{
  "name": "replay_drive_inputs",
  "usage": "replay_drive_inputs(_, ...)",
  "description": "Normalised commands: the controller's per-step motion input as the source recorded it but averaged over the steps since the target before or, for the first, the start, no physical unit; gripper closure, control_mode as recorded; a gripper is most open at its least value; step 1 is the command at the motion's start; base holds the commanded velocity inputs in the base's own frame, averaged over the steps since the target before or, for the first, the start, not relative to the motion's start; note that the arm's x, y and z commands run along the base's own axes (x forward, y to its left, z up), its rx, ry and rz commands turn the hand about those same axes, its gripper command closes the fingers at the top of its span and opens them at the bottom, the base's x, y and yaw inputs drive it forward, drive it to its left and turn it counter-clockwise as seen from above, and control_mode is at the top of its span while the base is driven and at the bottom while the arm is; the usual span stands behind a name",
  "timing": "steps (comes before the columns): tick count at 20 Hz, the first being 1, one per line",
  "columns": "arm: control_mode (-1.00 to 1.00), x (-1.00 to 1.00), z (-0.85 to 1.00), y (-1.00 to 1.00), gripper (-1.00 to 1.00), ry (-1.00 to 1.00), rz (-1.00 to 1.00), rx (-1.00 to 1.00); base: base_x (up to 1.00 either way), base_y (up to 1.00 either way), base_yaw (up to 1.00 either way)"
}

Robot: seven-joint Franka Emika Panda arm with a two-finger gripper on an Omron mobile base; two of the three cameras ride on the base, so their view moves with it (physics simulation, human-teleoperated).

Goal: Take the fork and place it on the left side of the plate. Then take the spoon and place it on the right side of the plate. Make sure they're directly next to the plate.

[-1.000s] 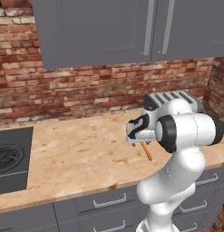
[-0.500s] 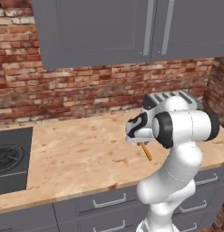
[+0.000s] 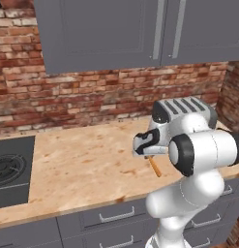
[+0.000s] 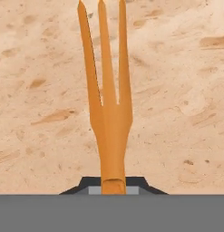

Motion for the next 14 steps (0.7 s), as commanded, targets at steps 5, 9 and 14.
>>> replay_drive_inputs(5,-1.00,-0.40,0.56,0.23,1.00,-0.18,0.14,0.00,0.00,0.00,0.00)
replay_drive_inputs(9,-1.00,-0.26,0.69,0.30,1.00,-0.13,0.17,0.00,0.00,0.00,0.00)
replay_drive_inputs(14,-1.00,-0.20,0.83,0.35,1.00,-0.09,0.17,0.00,0.00,0.00,0.00)
